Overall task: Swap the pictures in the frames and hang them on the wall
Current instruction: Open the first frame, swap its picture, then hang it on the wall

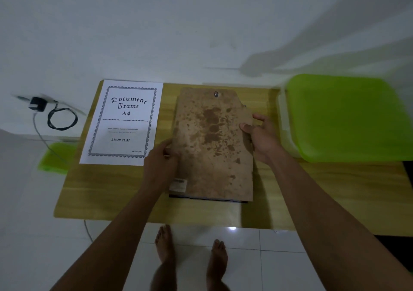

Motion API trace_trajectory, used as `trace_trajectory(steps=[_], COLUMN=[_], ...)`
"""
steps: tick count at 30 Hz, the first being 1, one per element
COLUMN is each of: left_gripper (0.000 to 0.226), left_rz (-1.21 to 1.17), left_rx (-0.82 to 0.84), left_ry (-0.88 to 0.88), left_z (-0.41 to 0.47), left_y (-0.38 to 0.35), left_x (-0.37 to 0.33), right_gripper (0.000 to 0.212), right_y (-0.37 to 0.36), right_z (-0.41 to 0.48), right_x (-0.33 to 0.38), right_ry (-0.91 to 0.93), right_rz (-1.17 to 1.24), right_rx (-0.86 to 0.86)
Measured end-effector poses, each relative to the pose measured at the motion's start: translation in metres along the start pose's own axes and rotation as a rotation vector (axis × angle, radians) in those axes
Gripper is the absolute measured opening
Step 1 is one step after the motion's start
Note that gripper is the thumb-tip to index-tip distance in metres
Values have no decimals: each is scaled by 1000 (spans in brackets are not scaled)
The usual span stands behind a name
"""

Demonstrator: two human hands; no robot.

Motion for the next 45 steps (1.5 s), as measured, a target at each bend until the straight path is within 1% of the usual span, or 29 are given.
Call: trace_trajectory(steps=[2,4,5,7,9,11,13,15,19,21,23,27,30,33,35,37,38,40,42,43,45], left_gripper=[54,66,71,79,80,79,76,75,77,73,67,77,75,69,67,69,69,76,82,83,83], left_rz=[-106,-209,-266,-335,-384,-422,-409,-395,-426,-424,-398,-311,-206,-108,-55,-3,37,141,265,314,378], left_rx=[84,196,255,349,389,400,399,417,481,493,495,492,464,416,424,432,424,391,356,334,332], left_ry=[24,46,53,52,40,12,-36,-64,-46,-66,-74,-100,-150,-206,-214,-238,-259,-327,-416,-475,-538], left_z=[2,1,-1,-3,-4,-6,-7,-8,-8,-7,-5,1,8,13,17,19,21,22,18,18,18], left_y=[9,19,23,26,25,17,2,-15,-62,-88,-115,-154,-173,-184,-191,-196,-198,-203,-204,-205,-206], left_x=[-8,-17,-24,-42,-65,-90,-113,-133,-163,-176,-185,-195,-200,-205,-203,-201,-200,-198,-201,-202,-203], right_gripper=[44,47,52,68,78,77,66,60,58,60,62,65,62,52,43,19,11,14,21,26,33], right_y=[1,7,13,29,48,69,94,121,171,193,213,241,250,253,256,262,265,269,270,271,271], right_z=[-10,-22,-28,-43,-57,-67,-72,-74,-66,-57,-45,-23,-12,-8,-4,3,5,9,10,12,12], right_x=[8,20,27,40,51,59,66,70,80,82,81,77,76,75,72,66,64,61,58,56,55], right_ry=[51,91,110,140,163,186,204,212,232,235,238,235,254,302,320,335,339,341,335,338,342], right_rz=[7,-12,-46,-138,-200,-221,-235,-243,-302,-354,-410,-503,-581,-691,-758,-838,-881,-972,-1067,-1100,-1141], right_rx=[-11,26,56,115,140,104,28,-29,-135,-193,-240,-319,-370,-410,-432,-442,-444,-430,-397,-382,-376])
Point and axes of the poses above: each hand's wrist, its own z-axis towards the middle knuckle, its own y-axis out of the back of the hand, x = y × z, the point moved 1 cm from there along z, towards the middle knuckle, and after that the axes turned 2 degrees about -y, right-handed, at the moved point
